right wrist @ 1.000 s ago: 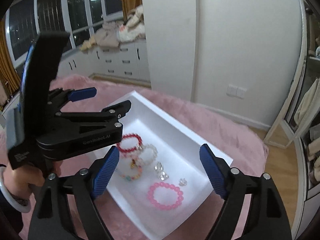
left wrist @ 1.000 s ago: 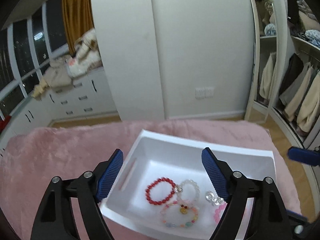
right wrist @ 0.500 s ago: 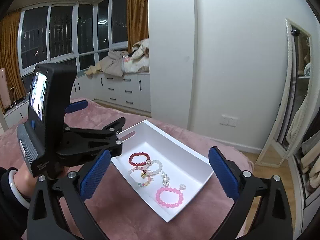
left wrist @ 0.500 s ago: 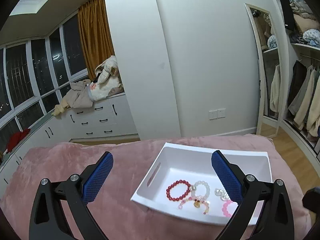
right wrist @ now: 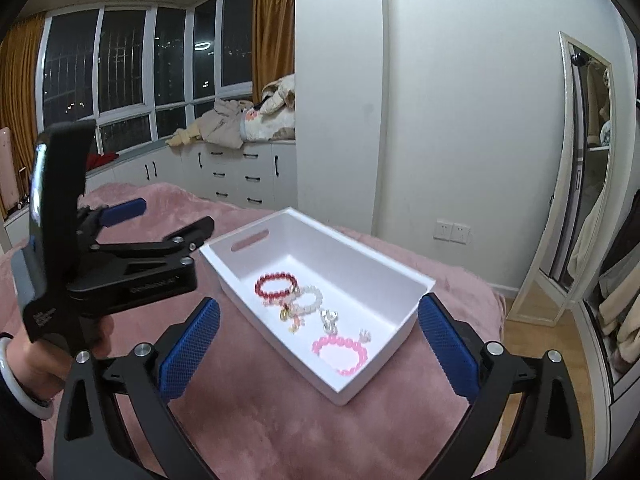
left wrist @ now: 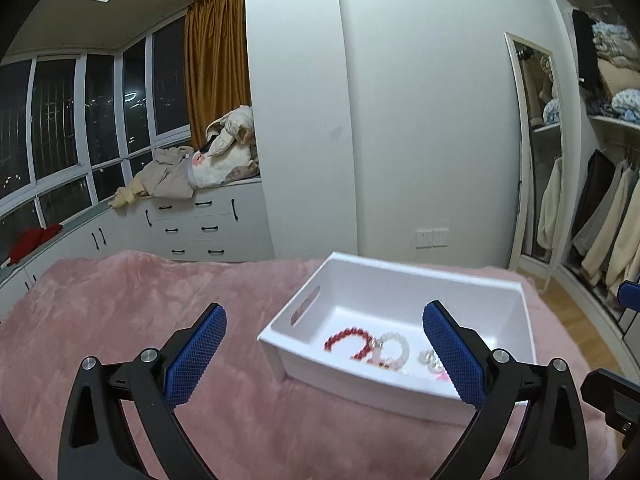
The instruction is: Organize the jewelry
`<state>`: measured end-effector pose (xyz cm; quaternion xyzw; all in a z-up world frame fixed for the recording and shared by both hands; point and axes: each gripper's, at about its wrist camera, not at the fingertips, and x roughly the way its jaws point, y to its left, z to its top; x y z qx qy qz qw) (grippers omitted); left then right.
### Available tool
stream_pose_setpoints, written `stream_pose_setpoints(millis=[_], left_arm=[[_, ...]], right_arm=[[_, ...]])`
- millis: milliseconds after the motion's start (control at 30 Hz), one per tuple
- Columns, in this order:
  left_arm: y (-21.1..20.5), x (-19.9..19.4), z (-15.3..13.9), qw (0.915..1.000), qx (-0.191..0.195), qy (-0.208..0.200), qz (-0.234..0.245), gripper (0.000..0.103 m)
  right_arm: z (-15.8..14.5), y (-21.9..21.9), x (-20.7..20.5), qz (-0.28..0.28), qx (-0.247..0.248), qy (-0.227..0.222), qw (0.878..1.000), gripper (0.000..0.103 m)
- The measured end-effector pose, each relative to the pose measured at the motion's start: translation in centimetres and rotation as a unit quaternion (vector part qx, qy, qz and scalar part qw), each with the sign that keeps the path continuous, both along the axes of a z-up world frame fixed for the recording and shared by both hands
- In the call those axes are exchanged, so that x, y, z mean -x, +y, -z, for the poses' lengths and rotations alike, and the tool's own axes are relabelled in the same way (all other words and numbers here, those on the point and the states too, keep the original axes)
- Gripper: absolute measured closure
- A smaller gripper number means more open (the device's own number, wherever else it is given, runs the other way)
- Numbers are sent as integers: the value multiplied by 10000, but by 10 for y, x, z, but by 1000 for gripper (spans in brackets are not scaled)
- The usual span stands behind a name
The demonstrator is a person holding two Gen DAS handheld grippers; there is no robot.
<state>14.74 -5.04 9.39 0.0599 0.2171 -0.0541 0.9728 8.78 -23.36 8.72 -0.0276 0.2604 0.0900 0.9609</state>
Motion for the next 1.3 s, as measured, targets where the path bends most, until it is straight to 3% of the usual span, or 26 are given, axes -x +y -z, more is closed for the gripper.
stream_pose_setpoints(millis=[267, 533, 1300], left_arm=[[12, 11, 29, 9998, -8, 62, -210, 3], [14, 15, 52, 9998, 33, 173, -115, 3], [9, 18, 59, 9999, 57, 102, 55, 3]], right_arm=[[26, -1, 12, 108, 144, -204, 9996, 5], [46, 0, 16, 181, 161, -147, 9996, 5], [42, -3, 21, 138, 71, -379, 9992, 5]])
